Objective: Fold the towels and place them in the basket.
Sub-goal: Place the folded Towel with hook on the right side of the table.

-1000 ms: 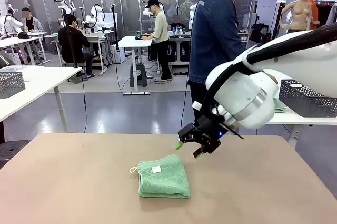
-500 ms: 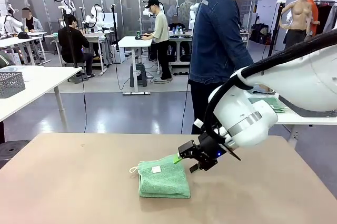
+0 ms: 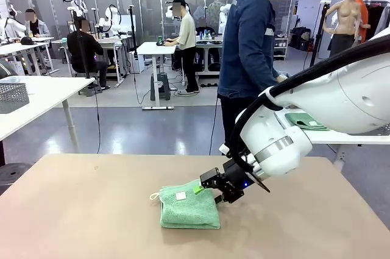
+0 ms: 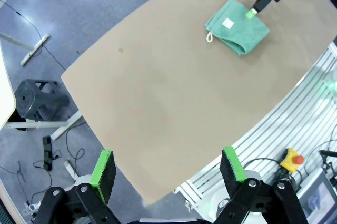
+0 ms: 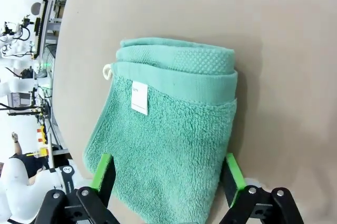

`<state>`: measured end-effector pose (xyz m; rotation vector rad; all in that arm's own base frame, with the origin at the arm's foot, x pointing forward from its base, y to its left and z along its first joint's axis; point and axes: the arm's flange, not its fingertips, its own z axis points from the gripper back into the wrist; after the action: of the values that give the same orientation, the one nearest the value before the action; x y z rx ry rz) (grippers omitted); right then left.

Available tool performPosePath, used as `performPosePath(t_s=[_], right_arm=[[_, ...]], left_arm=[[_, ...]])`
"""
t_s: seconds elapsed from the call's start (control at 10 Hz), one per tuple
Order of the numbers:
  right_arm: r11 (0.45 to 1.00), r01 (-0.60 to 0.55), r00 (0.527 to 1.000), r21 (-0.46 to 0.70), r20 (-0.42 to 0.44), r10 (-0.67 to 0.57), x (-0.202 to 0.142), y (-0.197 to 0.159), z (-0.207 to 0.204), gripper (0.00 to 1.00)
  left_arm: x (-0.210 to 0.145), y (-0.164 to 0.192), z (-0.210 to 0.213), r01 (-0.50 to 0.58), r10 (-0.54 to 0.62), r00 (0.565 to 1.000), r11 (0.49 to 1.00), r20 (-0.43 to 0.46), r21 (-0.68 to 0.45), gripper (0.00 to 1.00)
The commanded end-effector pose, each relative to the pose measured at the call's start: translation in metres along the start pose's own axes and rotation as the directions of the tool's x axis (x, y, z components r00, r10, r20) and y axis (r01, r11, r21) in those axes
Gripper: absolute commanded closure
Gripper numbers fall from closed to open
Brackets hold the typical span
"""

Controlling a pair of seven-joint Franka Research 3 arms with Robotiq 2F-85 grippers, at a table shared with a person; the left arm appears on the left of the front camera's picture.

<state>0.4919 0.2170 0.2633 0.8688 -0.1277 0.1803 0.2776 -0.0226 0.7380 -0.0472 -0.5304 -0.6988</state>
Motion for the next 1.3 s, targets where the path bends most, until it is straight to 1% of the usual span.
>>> performPosePath(t_s=[0.0, 0.1, 0.2, 0.3, 0.4, 0.5, 1.1, 1.2], right_arm=[[1.0, 0.002, 0.999, 0.028, 0.032, -0.003, 0.0, 0.001, -0.006, 0.0], [1.0, 0.007, 1.0, 0.026, 0.03, -0.008, -0.001, 0.003, -0.008, 0.16], [1.0, 0.02, 0.999, 0.009, 0.025, -0.02, -0.001, 0.003, -0.011, 0.38], [1.0, 0.03, 0.999, 0.007, 0.025, -0.03, 0.0, 0.002, -0.012, 0.73], [0.999, 0.036, 0.999, 0.006, 0.023, -0.036, 0.0, 0.001, -0.014, 0.97], [0.999, 0.042, 0.999, 0.007, 0.021, -0.042, 0.0, 0.0, -0.015, 1.0], [0.997, 0.072, 0.997, -0.034, 0.021, -0.071, -0.008, 0.007, -0.015, 1.0], [0.995, 0.085, 0.996, -0.042, 0.0, -0.085, -0.009, 0.013, -0.019, 1.0]], left_arm=[[-0.003, -0.001, -0.002, 0.019, -0.019, 1.0, 1.0, 0.005, 0.003, 0.0], [-0.003, -0.001, -0.002, 0.019, -0.019, 1.0, 1.0, 0.005, 0.003, 0.0], [-0.003, -0.001, -0.002, 0.019, -0.019, 1.0, 1.0, 0.005, 0.003, 0.0], [-0.003, -0.001, -0.002, 0.019, -0.019, 1.0, 1.0, 0.005, 0.003, 0.0], [-0.003, -0.001, -0.002, 0.019, -0.019, 1.0, 1.0, 0.005, 0.003, 0.0], [-0.003, -0.001, -0.002, 0.019, -0.019, 1.0, 1.0, 0.005, 0.003, 0.0], [-0.003, -0.001, -0.002, 0.019, -0.019, 1.0, 1.0, 0.005, 0.003, 0.0], [-0.003, -0.001, -0.002, 0.019, -0.019, 1.0, 1.0, 0.005, 0.003, 0.0]])
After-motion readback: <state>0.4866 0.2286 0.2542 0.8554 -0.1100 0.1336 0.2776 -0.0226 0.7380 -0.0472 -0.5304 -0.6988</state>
